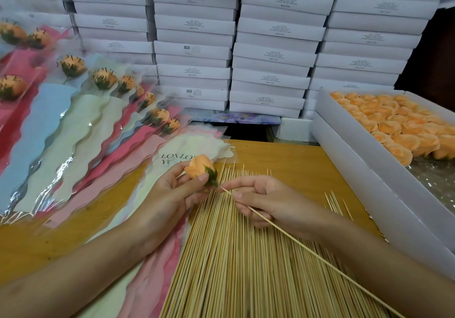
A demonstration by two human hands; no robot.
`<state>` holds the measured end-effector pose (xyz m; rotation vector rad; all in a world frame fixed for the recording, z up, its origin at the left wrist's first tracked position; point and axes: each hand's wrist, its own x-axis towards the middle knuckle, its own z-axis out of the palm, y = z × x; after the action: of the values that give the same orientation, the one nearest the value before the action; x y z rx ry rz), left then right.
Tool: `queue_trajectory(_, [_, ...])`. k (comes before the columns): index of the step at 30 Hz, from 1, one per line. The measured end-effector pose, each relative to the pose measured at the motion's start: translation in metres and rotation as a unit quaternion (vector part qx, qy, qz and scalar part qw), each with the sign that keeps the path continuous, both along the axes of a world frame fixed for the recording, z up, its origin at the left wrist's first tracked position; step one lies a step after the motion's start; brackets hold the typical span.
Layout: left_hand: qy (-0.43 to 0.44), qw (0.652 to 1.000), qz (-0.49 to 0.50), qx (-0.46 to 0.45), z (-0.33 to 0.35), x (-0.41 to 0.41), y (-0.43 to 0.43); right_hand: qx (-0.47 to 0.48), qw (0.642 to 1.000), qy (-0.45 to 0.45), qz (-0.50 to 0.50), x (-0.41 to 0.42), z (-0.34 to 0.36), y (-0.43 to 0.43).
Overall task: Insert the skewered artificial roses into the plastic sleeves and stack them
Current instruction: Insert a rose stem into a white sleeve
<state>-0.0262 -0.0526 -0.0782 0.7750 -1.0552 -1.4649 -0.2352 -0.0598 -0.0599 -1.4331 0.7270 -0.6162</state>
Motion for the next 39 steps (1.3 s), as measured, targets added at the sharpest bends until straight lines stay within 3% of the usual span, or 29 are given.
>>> queue_trajectory(21, [-0.05, 0.998, 0.048, -0.01, -0.0034, 0.0006, -0.0009, -0.02, 1.0, 0.011, 0.002, -0.0006, -0.0005, 0.0006])
queue_trajectory(39, [-0.083, 0.996, 0.025, -0.031, -0.0067, 0.0034, -0.0006, -0.024, 1.0, 0.008, 0.011, -0.0003, -0.0012, -0.0002])
